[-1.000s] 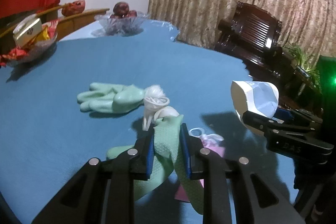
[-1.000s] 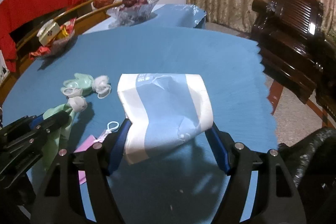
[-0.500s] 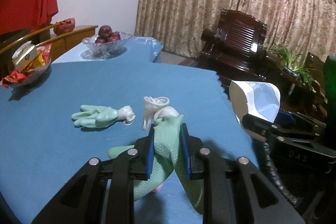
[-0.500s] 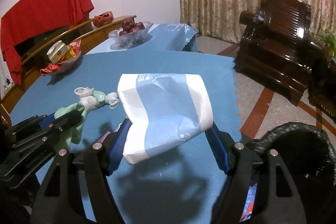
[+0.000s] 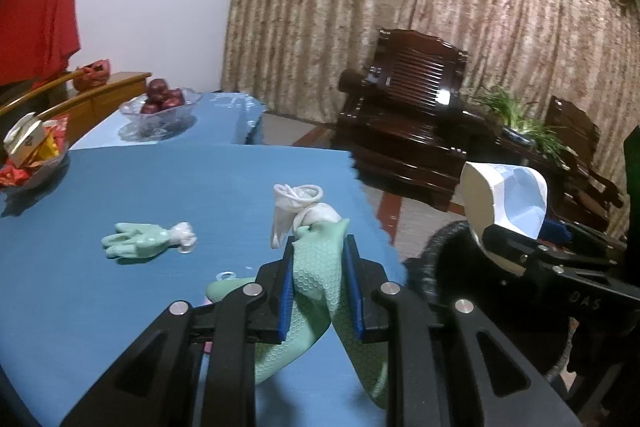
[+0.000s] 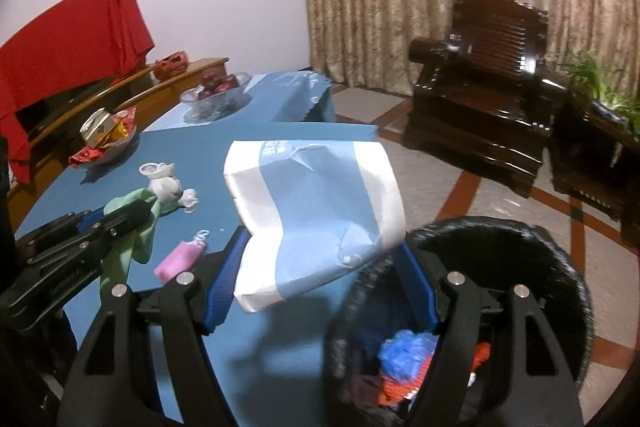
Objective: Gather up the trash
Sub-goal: 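Carry the glove and paper bag over the black bin, then open both tools over the bin to drop the glove and paper bag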
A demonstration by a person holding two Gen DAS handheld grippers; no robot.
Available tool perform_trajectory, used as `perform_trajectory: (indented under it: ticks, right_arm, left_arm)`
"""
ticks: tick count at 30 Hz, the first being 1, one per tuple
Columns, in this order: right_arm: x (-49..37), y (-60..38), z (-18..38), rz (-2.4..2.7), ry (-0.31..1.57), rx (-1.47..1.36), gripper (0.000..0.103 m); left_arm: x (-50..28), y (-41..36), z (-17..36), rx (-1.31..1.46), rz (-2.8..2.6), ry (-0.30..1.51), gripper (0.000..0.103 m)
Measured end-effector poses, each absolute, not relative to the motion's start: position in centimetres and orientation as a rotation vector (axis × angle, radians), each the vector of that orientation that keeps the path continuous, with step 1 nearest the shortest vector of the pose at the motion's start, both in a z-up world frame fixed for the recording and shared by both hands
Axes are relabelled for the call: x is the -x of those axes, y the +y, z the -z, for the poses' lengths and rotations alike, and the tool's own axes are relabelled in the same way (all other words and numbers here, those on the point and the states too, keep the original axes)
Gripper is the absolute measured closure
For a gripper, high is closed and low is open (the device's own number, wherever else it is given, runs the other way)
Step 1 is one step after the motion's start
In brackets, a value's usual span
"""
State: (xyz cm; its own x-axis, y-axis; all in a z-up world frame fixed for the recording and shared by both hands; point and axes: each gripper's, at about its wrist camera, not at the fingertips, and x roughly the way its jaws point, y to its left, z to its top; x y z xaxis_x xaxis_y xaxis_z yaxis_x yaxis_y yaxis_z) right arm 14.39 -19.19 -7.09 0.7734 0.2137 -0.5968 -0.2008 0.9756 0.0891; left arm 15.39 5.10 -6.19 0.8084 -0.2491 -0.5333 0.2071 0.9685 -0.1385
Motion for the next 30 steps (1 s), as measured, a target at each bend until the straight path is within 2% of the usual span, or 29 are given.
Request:
perform_trajectory:
  ticks: [14, 30]
  right_arm:
    - [-10.3, -27.8, 8.6, -0.048, 0.67, -0.041, 0.033]
    - [-10.2, -34.7, 12.0, 0.097, 0.719, -0.075, 0.033]
  left_arm:
    - [-13.7, -4.5, 6.0, 0.013, 0.438, 0.578, 0.08]
    - [-16.4, -12.9, 8.5, -0.004, 0.577, 0.617, 0.08]
